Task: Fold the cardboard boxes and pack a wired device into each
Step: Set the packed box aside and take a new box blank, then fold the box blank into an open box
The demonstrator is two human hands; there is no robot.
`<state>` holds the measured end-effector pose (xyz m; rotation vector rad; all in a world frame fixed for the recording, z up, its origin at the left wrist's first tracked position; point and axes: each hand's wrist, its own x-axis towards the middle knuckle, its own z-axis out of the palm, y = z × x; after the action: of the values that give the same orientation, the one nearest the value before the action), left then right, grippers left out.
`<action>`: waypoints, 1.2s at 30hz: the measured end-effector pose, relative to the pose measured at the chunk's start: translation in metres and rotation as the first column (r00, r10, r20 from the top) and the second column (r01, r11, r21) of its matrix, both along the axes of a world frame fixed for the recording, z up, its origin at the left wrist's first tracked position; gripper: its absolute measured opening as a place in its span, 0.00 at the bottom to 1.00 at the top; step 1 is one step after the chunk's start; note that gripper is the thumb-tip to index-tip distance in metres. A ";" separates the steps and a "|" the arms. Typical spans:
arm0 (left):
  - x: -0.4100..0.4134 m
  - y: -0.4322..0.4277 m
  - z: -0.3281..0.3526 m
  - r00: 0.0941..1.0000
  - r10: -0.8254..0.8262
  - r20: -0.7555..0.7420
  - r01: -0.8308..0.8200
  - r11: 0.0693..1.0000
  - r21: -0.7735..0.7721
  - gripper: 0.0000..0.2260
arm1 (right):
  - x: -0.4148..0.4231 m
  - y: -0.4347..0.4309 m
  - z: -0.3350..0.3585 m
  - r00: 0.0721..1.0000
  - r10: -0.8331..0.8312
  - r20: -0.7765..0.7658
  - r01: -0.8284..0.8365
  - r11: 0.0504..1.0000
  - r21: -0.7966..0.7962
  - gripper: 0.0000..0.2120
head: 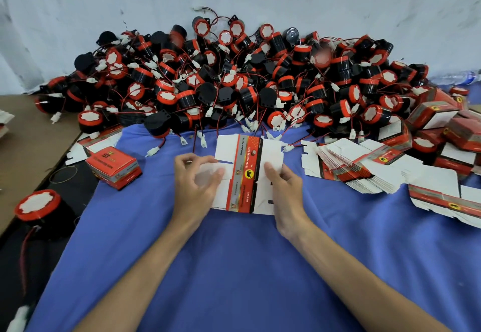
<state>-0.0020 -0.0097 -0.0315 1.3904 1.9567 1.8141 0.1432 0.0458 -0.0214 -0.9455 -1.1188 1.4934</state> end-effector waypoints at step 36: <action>-0.007 -0.007 0.015 0.711 -0.357 0.605 0.413 0.909 0.052 0.26 | -0.005 -0.020 -0.001 0.828 0.558 0.045 -0.554 0.804 0.217 0.19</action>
<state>-0.0086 -0.0170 -0.0168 0.9237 1.2789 1.6608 0.1384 0.0254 -0.0225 -0.4521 -1.6046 1.7827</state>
